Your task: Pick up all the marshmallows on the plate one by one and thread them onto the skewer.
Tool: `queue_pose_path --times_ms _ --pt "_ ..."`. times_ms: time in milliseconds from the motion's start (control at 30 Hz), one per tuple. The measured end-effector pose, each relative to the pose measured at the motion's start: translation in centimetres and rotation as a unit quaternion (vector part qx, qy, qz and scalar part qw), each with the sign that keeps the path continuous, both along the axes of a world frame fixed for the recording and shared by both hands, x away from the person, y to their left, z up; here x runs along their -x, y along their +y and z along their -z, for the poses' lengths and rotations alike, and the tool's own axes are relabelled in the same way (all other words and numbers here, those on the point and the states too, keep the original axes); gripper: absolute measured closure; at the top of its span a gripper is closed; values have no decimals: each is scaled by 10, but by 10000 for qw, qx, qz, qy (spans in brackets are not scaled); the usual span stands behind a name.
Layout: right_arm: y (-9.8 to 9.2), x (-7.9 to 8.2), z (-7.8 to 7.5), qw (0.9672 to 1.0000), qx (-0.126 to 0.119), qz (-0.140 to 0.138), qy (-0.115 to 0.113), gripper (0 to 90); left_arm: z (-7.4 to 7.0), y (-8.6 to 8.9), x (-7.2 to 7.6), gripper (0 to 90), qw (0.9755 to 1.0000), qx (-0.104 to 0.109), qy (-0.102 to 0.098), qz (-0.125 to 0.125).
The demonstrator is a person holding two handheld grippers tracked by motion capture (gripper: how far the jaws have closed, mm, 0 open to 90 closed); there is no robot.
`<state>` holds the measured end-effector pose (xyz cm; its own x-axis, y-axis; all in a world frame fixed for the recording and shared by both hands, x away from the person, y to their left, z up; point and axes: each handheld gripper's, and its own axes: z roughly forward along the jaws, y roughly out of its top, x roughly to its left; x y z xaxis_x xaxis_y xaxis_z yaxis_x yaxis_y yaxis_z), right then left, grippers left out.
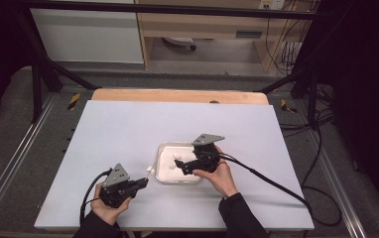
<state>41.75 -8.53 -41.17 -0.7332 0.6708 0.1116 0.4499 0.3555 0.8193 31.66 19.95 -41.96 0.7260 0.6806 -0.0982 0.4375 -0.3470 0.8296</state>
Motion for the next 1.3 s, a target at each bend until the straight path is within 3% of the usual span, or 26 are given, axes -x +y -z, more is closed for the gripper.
queue_pose_path --times_ms 300,467,767,967,1300 --pt "21 -20 4 9998 82 -25 169 161 0 1 -1 890 10000 15 11 7" --pt "29 -28 12 9992 309 -84 258 266 1 2 -2 890 10000 18 19 13" --pt "32 -38 28 9978 476 109 448 449 1 1 -2 890 10000 15 18 35" --pt "33 -39 34 9971 538 99 535 516 1 1 -1 890 10000 14 15 41" --pt "34 -39 38 9974 603 31 406 629 1 0 -1 890 10000 10 12 46"
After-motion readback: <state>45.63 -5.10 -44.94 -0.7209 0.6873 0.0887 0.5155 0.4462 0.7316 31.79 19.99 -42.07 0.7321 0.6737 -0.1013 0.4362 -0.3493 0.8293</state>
